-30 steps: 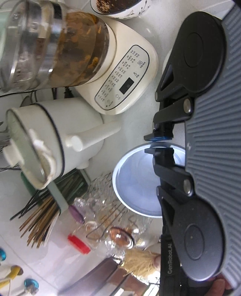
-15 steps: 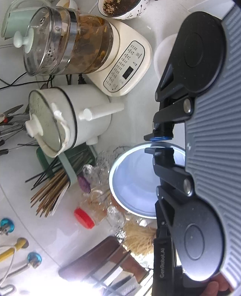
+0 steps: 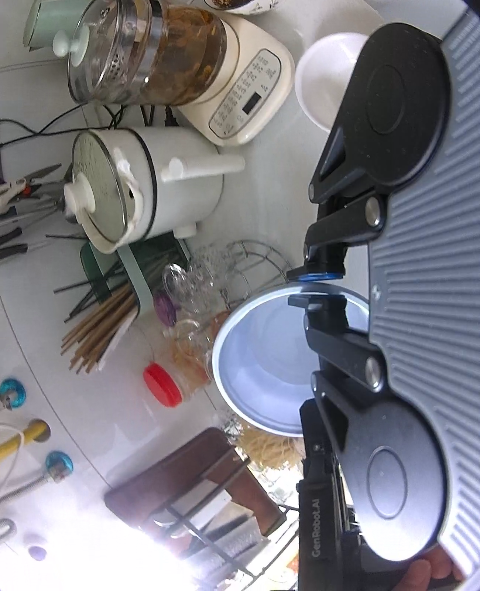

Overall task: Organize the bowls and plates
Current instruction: 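Lift the second translucent bowl with the left gripper toward the first bowl, then lower the held bowl into the first translucent bowl with the left gripper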

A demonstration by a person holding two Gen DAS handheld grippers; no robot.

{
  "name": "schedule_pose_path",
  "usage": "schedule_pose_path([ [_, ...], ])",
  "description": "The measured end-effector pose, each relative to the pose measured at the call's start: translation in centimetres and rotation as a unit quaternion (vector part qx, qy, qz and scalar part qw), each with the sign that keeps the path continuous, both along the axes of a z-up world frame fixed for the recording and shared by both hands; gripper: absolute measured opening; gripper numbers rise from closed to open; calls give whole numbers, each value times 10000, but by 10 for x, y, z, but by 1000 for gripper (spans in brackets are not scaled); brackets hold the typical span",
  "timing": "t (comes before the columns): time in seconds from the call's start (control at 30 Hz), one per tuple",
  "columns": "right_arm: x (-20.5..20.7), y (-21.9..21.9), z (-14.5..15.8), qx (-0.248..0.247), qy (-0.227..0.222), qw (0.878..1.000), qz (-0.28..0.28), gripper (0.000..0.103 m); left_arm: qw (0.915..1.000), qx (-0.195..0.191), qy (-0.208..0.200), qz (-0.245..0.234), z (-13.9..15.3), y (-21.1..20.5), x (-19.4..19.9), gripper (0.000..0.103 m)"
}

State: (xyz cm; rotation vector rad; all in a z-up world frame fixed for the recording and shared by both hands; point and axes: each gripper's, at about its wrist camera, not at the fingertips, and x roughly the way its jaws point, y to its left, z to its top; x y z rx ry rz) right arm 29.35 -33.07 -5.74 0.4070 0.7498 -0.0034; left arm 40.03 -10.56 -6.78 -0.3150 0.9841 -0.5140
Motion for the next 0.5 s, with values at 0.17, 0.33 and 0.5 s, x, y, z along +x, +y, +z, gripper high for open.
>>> schedule_pose_path([
  [0.17,-3,20,-3,10,79,9999,125,10,9999,80,-15,97,-2,22,-14,9],
  [0.33,-4,37,-12,14,243,9993,289,10,9995,95,143,246,-13,45,-25,10],
  [0.5,-5,52,-27,29,445,9984,360,10,9988,278,260,317,-26,56,-35,10],
])
